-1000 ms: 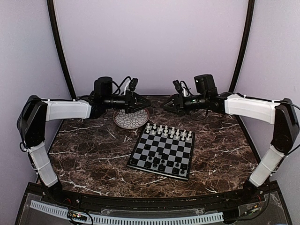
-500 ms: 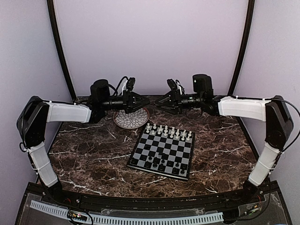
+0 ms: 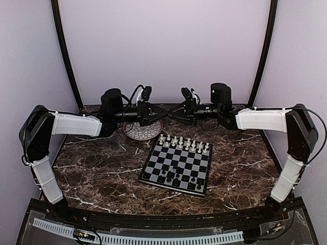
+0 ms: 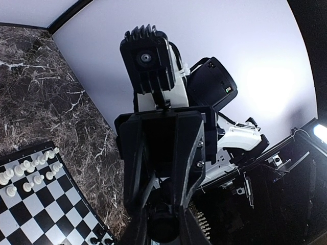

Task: Set up the chess pieces on the board
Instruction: Pass from the left arm to the right

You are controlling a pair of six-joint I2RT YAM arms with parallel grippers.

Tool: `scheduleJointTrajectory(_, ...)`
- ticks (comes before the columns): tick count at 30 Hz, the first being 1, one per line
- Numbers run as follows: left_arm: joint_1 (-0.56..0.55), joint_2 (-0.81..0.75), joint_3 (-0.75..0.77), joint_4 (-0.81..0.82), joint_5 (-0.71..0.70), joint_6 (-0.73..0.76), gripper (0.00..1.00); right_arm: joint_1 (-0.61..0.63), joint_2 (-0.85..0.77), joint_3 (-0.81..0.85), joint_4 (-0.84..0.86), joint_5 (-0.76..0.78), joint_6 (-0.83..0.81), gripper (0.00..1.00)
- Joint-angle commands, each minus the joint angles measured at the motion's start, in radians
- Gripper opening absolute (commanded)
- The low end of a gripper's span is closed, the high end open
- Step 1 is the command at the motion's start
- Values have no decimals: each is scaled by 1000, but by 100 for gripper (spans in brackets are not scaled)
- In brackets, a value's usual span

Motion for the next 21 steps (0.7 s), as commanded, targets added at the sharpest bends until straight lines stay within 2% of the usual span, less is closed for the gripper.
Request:
scheduleJointTrajectory(1,-5,-31,-6,50,-20,0,18,6,-14,-23,64,-12,20,28)
scheduleJointTrajectory(10,-7,-56,-54,66,-79,-3,18,6,-26,-32,45,-6,24,21)
scheduleJointTrajectory(19,-8,-51,-41,10,-89,23,18,6,1,9,34,-14,21,5)
scheduleJointTrajectory(21,-8,-47,-32,-14,-92,35,22,5,5,26,9,-14,4,2)
